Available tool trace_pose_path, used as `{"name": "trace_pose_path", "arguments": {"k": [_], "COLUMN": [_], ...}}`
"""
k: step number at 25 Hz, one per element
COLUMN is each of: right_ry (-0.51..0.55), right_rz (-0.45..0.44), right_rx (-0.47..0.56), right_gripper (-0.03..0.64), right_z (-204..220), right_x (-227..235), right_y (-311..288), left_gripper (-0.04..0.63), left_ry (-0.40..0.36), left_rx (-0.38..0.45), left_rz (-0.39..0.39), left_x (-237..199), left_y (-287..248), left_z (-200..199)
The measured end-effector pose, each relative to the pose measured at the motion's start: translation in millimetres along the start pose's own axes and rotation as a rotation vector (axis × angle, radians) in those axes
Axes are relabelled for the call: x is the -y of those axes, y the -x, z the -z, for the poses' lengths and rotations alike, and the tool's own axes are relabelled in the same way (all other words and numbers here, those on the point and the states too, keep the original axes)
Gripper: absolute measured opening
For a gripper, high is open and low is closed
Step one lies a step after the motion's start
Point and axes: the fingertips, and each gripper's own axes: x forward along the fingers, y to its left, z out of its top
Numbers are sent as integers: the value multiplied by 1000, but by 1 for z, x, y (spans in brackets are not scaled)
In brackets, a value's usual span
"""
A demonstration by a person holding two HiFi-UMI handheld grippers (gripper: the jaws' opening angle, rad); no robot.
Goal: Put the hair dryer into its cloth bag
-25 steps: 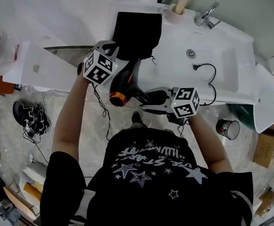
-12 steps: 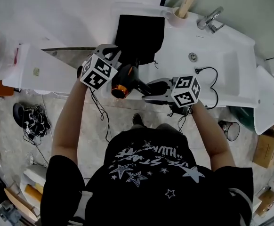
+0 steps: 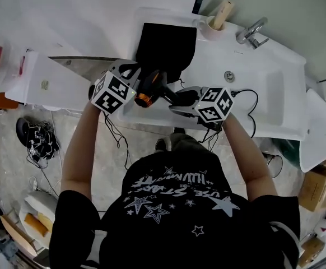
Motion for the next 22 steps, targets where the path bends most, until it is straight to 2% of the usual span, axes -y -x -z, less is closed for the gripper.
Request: {"name": "trace_pose_path", "arguments": {"k": [6,15,22], "right_ry": [-21,-116,-184], "right_rz": [73,236,319], "right_rx": [-2,55,54], "right_gripper": [207,207,207], "right_z": [-3,-21,-29], "right_x": [30,78,105], "right_y": [4,7,-2], "left_gripper": [28,26,26], "left_ry": [21,64,72], "left_rx": [-33,-39,-26], "left_rz": [-30,-60,-44], "left_x": [-4,-2,8], "left_y": [3,2,-1], "left_z": [-1,-5,-19]}}
